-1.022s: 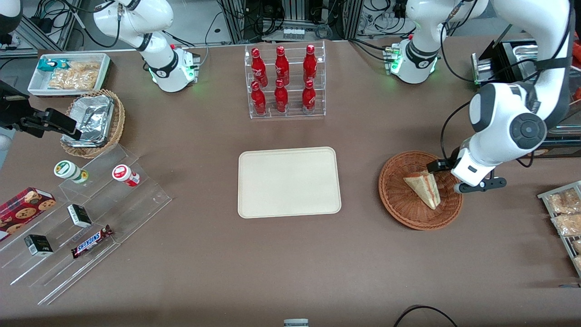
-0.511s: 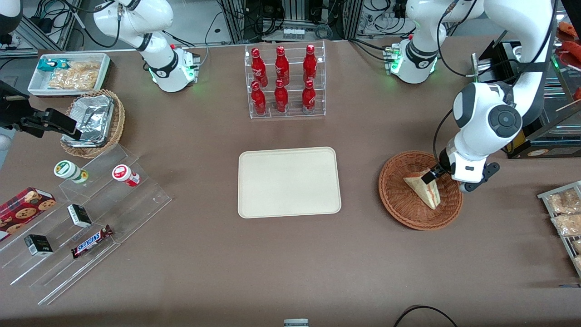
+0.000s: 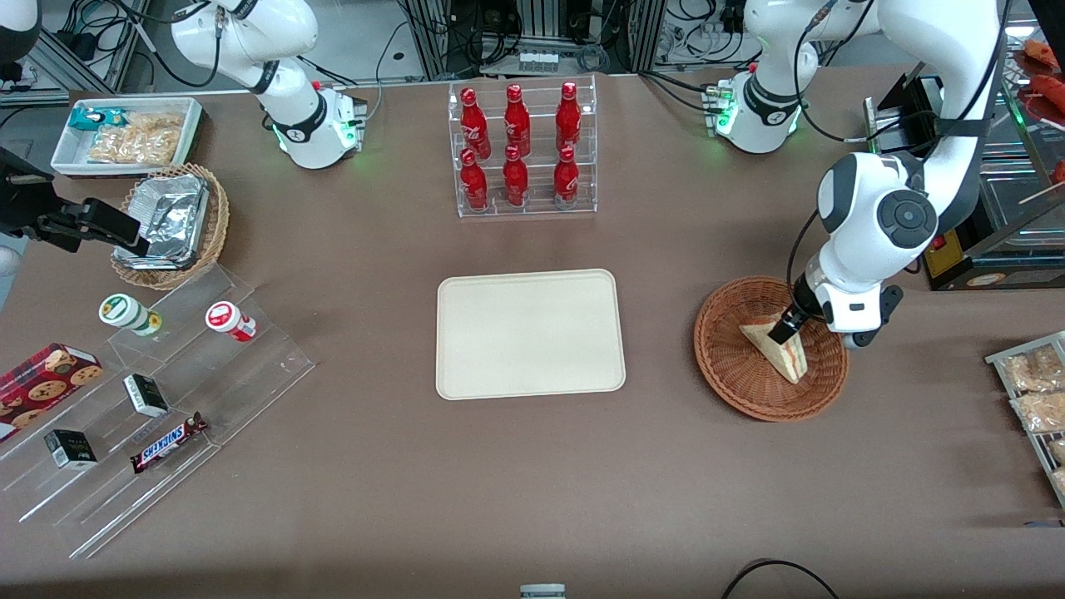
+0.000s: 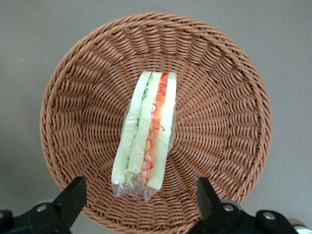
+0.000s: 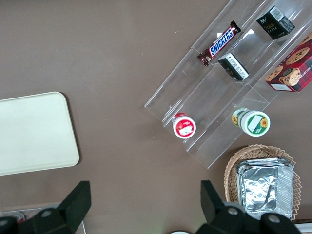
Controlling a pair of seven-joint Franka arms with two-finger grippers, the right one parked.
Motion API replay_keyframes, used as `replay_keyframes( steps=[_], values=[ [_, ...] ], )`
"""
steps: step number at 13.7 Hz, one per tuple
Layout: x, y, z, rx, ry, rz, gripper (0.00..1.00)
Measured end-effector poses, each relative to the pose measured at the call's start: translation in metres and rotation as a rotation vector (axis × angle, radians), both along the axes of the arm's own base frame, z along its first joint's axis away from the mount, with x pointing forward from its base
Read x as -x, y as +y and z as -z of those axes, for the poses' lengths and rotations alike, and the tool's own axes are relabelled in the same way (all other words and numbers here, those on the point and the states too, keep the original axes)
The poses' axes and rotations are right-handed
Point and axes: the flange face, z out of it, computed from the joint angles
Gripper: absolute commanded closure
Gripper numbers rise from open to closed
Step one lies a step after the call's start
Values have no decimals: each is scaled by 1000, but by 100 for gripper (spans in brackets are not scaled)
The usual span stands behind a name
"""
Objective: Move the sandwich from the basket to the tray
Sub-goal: 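Lower the open left gripper around the sandwich in the basket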
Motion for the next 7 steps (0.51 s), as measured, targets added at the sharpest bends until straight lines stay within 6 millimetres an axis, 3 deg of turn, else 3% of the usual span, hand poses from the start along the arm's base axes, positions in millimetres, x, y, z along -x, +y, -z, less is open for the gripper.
replay_keyframes(
  steps=[6,7],
  values=[
    [-2,1,36,6,30,-10,0],
    [-3,0,42,9,25,-11,8]
  ],
)
